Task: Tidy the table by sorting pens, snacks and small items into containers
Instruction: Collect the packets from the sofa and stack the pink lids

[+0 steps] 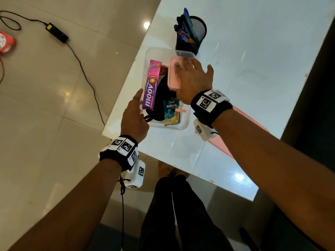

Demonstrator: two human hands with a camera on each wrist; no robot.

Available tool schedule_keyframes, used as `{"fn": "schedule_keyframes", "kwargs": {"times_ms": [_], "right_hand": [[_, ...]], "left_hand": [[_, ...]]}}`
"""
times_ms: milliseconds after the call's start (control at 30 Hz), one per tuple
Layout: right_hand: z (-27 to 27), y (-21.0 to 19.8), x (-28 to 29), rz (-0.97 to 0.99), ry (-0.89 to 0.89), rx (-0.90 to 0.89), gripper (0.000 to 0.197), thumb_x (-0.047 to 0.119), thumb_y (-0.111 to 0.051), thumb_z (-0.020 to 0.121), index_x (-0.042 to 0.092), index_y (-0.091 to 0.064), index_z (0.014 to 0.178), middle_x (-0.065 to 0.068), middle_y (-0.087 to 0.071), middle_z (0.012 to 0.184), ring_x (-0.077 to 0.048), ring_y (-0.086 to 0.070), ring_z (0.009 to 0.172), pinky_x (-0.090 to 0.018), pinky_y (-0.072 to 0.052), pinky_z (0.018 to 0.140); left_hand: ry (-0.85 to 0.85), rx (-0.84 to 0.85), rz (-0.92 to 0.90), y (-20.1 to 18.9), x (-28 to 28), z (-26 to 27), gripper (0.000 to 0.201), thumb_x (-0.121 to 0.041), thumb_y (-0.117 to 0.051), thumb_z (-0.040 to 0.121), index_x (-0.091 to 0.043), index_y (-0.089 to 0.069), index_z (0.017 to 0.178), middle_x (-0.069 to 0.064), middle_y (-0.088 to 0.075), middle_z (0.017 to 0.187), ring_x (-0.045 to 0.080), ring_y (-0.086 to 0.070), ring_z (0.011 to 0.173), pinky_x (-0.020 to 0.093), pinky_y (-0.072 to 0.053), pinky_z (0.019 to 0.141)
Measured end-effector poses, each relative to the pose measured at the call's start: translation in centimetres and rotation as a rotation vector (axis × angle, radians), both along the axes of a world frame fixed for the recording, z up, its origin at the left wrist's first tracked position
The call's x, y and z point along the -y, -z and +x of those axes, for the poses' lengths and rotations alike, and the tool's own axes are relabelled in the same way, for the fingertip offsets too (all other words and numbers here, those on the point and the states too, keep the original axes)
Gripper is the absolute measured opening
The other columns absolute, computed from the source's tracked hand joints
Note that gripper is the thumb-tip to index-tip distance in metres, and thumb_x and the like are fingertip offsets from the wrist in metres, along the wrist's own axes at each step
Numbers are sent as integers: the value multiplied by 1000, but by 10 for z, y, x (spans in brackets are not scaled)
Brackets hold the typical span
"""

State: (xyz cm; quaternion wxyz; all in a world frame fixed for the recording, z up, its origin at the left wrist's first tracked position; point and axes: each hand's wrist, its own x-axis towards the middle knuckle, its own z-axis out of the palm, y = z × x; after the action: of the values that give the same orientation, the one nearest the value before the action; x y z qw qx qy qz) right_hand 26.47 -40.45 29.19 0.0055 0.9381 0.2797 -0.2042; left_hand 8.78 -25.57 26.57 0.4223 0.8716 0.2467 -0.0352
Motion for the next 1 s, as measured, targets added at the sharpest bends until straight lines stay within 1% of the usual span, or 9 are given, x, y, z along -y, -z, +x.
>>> {"fn": "schedule_keyframes", "kwargs": {"times_ms": [133, 300, 433, 500, 600, 733, 800, 867, 1000], "right_hand": [[-7, 9, -8, -71, 14, -46, 98, 46, -62, 85, 11, -4, 156, -9, -4, 165, -25, -3, 152, -71, -7, 112], [-10, 9, -7, -80, 16, -141, 100, 45, -58, 88, 10, 7, 155, -8, 9, 165, -23, 6, 152, -70, -3, 113], [-6, -8, 22, 449, 123, -210, 87, 43, -63, 82, 16, -21, 155, -9, -25, 160, -30, -27, 145, -56, -29, 114], [-17, -8, 60, 630, 249, -132, 71, 34, -63, 83, 14, -41, 147, -10, -43, 149, -29, -41, 136, -43, -33, 114], [-45, 6, 132, 605, 507, -33, 56, 36, -62, 84, 13, -56, 135, -13, -55, 133, -29, -50, 127, -40, -37, 110], [-92, 14, 220, 356, 956, -78, 58, 25, -70, 87, 15, -50, 140, -16, -47, 139, -33, -46, 130, -41, -35, 112], [-118, 13, 251, 260, 1099, -100, 60, 25, -69, 87, 16, -46, 142, -19, -44, 139, -38, -47, 127, -44, -39, 109], [-139, 20, 272, 231, 1205, -168, 66, 28, -69, 87, 18, -41, 146, -17, -39, 143, -37, -46, 129, -48, -41, 108], [-167, 36, 290, 267, 1335, -320, 75, 30, -70, 87, 21, -31, 151, -13, -33, 149, -36, -47, 130, -51, -42, 108]], "left_hand": [[7, -9, -2, 0, -2, 0, 76, 9, -42, 86, -27, -25, 151, 2, -50, 135, 22, -55, 112, 33, -51, 92], [25, -4, -8, 3, -3, -1, 74, 5, -44, 87, -28, -25, 151, 4, -50, 135, 23, -55, 115, 45, -51, 95], [-27, 92, 90, -6, 0, -2, 61, -1, -51, 85, -16, -39, 142, 8, -53, 128, 25, -54, 112, 44, -47, 97], [-51, 153, 194, -17, 7, -3, 46, -7, -55, 84, -13, -49, 130, 8, -53, 118, 24, -54, 104, 31, -44, 91], [68, 251, 204, -37, 30, -4, 25, -3, -57, 84, -10, -58, 108, 7, -57, 102, 19, -55, 87, 15, -42, 76], [337, 201, 8, -46, 85, -9, 24, -2, -59, 83, -15, -63, 103, -3, -60, 98, 7, -55, 71, 30, -51, 68], [473, 85, -43, -42, 114, -9, 31, -8, -58, 86, -18, -61, 116, -5, -59, 104, 6, -56, 73, 32, -51, 73], [619, -80, -62, -31, 137, -6, 48, -16, -55, 89, -19, -47, 137, 0, -51, 129, 14, -62, 87, 35, -51, 82], [699, -338, -19, -11, 172, 17, 76, -24, -55, 93, -19, -10, 154, 10, -7, 161, 26, -66, 92, 35, -49, 90]]}}
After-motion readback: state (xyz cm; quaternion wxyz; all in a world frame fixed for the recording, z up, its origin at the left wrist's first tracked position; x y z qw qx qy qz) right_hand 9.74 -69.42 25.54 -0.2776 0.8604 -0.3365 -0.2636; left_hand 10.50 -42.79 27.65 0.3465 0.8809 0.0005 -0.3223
